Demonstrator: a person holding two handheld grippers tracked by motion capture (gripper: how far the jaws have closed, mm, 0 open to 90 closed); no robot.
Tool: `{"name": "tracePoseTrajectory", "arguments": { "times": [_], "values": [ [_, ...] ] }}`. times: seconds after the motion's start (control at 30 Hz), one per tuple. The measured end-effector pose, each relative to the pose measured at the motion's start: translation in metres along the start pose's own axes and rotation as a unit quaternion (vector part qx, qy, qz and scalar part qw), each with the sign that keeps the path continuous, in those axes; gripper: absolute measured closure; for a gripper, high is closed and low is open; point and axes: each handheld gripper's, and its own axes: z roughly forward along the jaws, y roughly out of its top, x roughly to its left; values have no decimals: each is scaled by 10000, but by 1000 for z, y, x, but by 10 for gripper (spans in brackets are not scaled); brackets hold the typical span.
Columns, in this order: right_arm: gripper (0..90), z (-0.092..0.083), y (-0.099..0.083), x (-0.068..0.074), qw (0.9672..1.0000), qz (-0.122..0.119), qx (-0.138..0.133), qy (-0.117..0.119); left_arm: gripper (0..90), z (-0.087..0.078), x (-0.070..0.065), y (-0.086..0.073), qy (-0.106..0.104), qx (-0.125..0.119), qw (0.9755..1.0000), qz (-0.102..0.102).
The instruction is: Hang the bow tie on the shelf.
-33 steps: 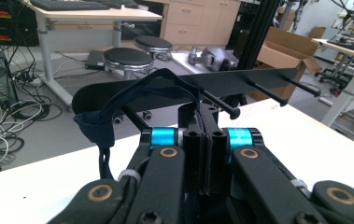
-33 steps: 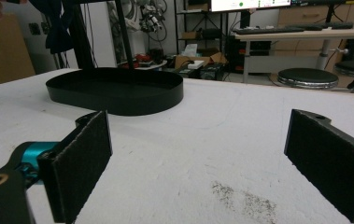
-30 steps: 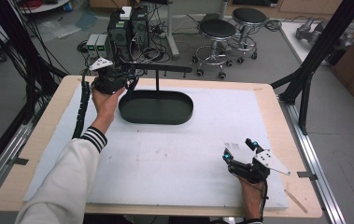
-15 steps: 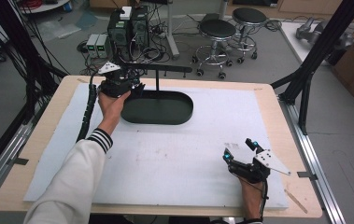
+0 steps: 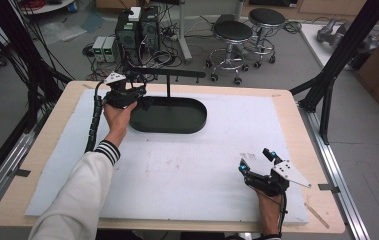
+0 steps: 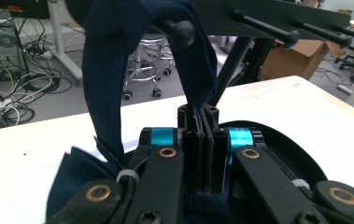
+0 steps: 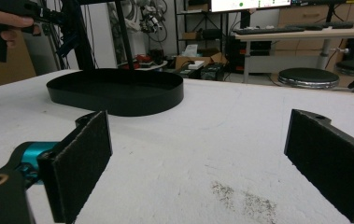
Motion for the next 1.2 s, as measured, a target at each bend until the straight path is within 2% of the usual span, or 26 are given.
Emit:
{"name": "tracePoseTrajectory", "arguments": {
  "times": [0.1,0.17,0.23,0.27,0.3,0.4,0.5,0.63,0.67,0.7,0.73,0.77,0.8,0.83,0.87,0.9,0.93,0.97,1.0,1.03,1.1,1.13,1.17,1.2],
  "values": [
    [66,0,0,0,10000,5,-5,-3,859,0,2,0,36,-13,10000,13],
    [65,0,0,0,10000,20,-1,3,787,-1,3,0,24,-50,10000,9],
    [65,0,0,0,10000,16,-1,2,744,-1,5,0,-24,-60,9999,-123],
    [65,0,0,0,10000,6,0,3,704,-1,5,0,-24,-60,9999,-123],
    [65,0,0,0,10000,6,0,3,704,-1,5,0,-29,-59,9999,-159],
    [65,0,0,0,10000,4,5,10,575,-4,5,-2,50,-175,9998,-73],
    [65,-1,0,1,10000,11,3,11,448,-6,6,-4,18,-164,9999,38],
    [65,-1,0,0,10000,27,-11,42,291,-12,7,-6,-118,-139,9998,39],
    [65,-1,0,0,10000,19,-22,49,258,-17,7,-7,-180,-163,9997,34],
    [65,-1,0,0,10000,10,-23,53,257,-28,5,-9,-250,-286,9993,72],
    [65,-1,0,0,10000,-16,-21,46,257,-28,5,-9,-250,-286,9993,72],
    [65,-1,0,1,10000,-34,-29,56,250,-41,4,-13,-344,-394,9985,137],
    [65,-1,0,1,10000,-51,-26,56,241,-41,4,-13,-344,-394,9985,137],
    [65,-1,-1,2,9999,-82,-33,52,236,-55,4,-17,-463,-462,9978,127],
    [65,-1,-1,2,9999,-86,-35,57,235,-55,4,-17,-463,-462,9978,127],
    [65,-1,-1,2,9999,-79,-31,58,234,-70,4,-20,-572,-536,9967,194],
    [65,-1,0,1,10000,-63,-37,55,232,-78,4,-22,-639,-607,9958,250],
    [65,-1,0,1,10000,-20,-38,66,232,-85,4,-25,-688,-653,9948,360],
    [65,-1,-1,0,10000,-10,-37,68,230,-85,4,-25,-688,-653,9948,360],
    [65,-1,0,0,10000,-4,-38,73,229,-95,4,-29,-704,-759,9932,527],
    [65,-1,0,1,10000,-32,-44,69,229,-109,2,-41,-788,-882,9906,693],
    [65,-1,-1,2,10000,-58,-18,57,229,-122,0,-54,-893,-934,9884,799],
    [66,-1,-1,2,9999,-86,-34,66,228,-129,-1,-62,-959,-969,9870,855],
    [66,-1,-1,2,9999,-86,-34,66,228,-129,-1,-62,-959,-969,9870,855]
  ]
}}
